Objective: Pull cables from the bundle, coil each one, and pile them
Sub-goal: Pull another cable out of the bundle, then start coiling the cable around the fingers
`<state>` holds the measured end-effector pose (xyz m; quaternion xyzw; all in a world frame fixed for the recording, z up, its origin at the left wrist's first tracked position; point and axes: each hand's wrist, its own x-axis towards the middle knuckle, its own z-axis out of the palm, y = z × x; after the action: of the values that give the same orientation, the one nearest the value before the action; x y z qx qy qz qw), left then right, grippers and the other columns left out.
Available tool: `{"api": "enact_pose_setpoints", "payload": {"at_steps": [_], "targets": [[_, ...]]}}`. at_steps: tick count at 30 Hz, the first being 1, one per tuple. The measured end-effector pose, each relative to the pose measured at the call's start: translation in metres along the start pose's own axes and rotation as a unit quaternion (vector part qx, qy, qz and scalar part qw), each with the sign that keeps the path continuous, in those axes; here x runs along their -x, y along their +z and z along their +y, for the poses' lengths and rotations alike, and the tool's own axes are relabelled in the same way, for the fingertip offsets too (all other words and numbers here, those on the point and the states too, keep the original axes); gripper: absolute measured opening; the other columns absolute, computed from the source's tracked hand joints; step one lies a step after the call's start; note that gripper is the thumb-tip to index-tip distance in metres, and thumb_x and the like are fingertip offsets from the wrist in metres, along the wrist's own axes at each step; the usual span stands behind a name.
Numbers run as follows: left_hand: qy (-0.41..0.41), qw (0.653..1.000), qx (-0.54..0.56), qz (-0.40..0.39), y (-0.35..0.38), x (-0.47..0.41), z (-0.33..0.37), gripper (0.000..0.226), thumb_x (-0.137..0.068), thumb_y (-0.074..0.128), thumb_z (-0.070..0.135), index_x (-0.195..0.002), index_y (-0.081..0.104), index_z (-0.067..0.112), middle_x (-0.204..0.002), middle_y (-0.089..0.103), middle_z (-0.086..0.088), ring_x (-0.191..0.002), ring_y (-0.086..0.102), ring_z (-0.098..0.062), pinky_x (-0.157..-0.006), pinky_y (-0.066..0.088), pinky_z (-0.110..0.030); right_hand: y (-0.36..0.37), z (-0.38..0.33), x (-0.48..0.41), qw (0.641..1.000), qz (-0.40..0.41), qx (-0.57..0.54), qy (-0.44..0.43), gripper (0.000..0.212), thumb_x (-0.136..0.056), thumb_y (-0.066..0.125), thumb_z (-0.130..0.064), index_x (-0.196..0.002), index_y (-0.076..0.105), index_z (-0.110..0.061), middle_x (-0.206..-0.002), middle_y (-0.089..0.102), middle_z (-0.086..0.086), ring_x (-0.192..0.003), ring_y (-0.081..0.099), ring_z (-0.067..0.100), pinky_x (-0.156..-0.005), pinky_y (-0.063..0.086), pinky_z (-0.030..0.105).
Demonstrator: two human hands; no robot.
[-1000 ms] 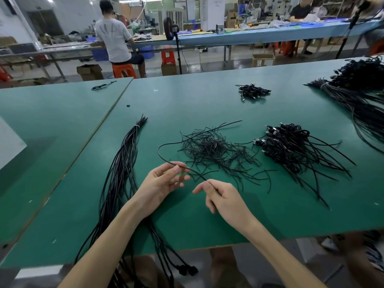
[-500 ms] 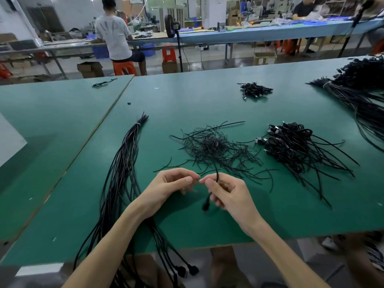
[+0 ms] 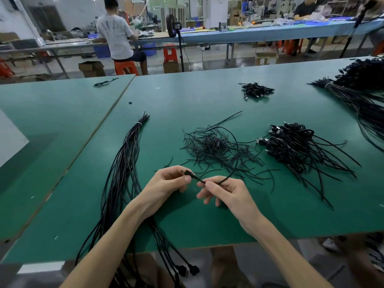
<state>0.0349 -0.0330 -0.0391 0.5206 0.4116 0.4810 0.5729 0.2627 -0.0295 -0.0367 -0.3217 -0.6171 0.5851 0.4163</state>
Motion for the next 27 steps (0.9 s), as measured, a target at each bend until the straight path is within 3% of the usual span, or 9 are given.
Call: {"api": "enact_pose_setpoints", "payload": {"at_steps": [5,7,11,14,17,21,24,27], "targets": [[0.019,0.999,-0.002,-0.048,-0.001,0.003,0.003,0.043,-0.088,0.079,0.036,-0.108,0.073,-0.002,-0.11,0.069,-0.01,-0.101,0.062,-0.02,-0.094,0.046,-0.033,0.004,0.002,-0.001,0.996,-0.029,0.078,0.024,0.02,-0.101,0.063,-0.027,-0.094,0.079,-0.019,-0.083,0.079,0.003,-0.071,0.069,0.013,-0.062,0.047,0.016],[0.031,0.996,-0.019,-0.076,0.0,0.004,0.004,0.038,-0.09,0.075,0.04,-0.108,0.078,0.006,-0.119,0.07,-0.01,-0.114,0.061,-0.022,-0.101,0.045,-0.032,0.008,0.003,-0.001,0.995,-0.031,0.093,0.026,0.025,-0.101,0.064,-0.032,-0.088,0.079,-0.016,-0.078,0.078,0.003,-0.067,0.068,0.012,-0.062,0.046,0.013],[0.051,0.991,-0.036,-0.119,-0.002,0.002,0.003,0.033,-0.098,0.066,0.036,-0.112,0.077,0.007,-0.128,0.068,-0.018,-0.124,0.061,-0.03,-0.104,0.045,-0.03,0.009,0.005,-0.001,0.991,-0.032,0.124,0.025,0.04,-0.099,0.063,-0.045,-0.079,0.078,-0.015,-0.071,0.076,0.003,-0.063,0.067,0.014,-0.065,0.051,0.02],[0.049,0.995,0.062,-0.065,-0.003,-0.001,-0.001,0.038,-0.099,0.061,0.043,-0.107,0.076,0.009,-0.128,0.069,-0.02,-0.123,0.064,-0.037,-0.106,0.048,-0.037,0.01,0.005,-0.001,0.991,-0.038,0.128,0.017,0.044,-0.101,0.06,-0.045,-0.077,0.077,-0.013,-0.068,0.074,0.004,-0.061,0.066,0.013,-0.064,0.051,0.02],[0.043,0.982,0.181,-0.015,-0.006,-0.004,-0.003,0.036,-0.1,0.059,0.046,-0.1,0.073,0.012,-0.118,0.073,-0.014,-0.125,0.064,-0.033,-0.106,0.049,-0.037,0.008,0.003,0.0,0.996,0.001,0.09,-0.007,0.043,-0.101,0.057,-0.046,-0.079,0.072,-0.012,-0.067,0.072,0.006,-0.059,0.064,0.014,-0.06,0.048,0.018],[0.026,0.967,0.249,0.054,-0.01,-0.007,-0.001,0.035,-0.093,0.067,0.051,-0.093,0.073,0.017,-0.093,0.071,-0.001,-0.107,0.072,-0.024,-0.095,0.057,-0.032,0.002,0.004,-0.001,0.993,0.098,0.055,-0.035,0.021,-0.097,0.064,-0.041,-0.103,0.061,-0.022,-0.085,0.064,0.0,-0.068,0.061,0.013,-0.061,0.047,0.02],[-0.003,0.961,0.264,0.079,-0.007,-0.007,0.002,0.041,-0.096,0.054,0.054,-0.082,0.073,0.02,-0.069,0.059,0.006,-0.071,0.069,-0.013,-0.078,0.061,-0.026,0.005,0.007,-0.003,0.989,0.044,0.141,-0.026,0.044,-0.095,0.067,-0.042,-0.136,0.054,-0.038,-0.123,0.052,-0.013,-0.092,0.065,0.01,-0.073,0.055,0.025],[-0.021,0.968,0.24,0.07,-0.002,-0.005,0.004,0.047,-0.095,0.047,0.056,-0.074,0.069,0.021,-0.057,0.047,0.009,-0.052,0.056,-0.008,-0.069,0.059,-0.025,0.009,0.011,-0.002,0.972,-0.008,0.234,-0.031,0.055,-0.095,0.069,-0.04,-0.145,0.049,-0.038,-0.133,0.039,-0.016,-0.098,0.061,0.009,-0.081,0.052,0.021]]}}
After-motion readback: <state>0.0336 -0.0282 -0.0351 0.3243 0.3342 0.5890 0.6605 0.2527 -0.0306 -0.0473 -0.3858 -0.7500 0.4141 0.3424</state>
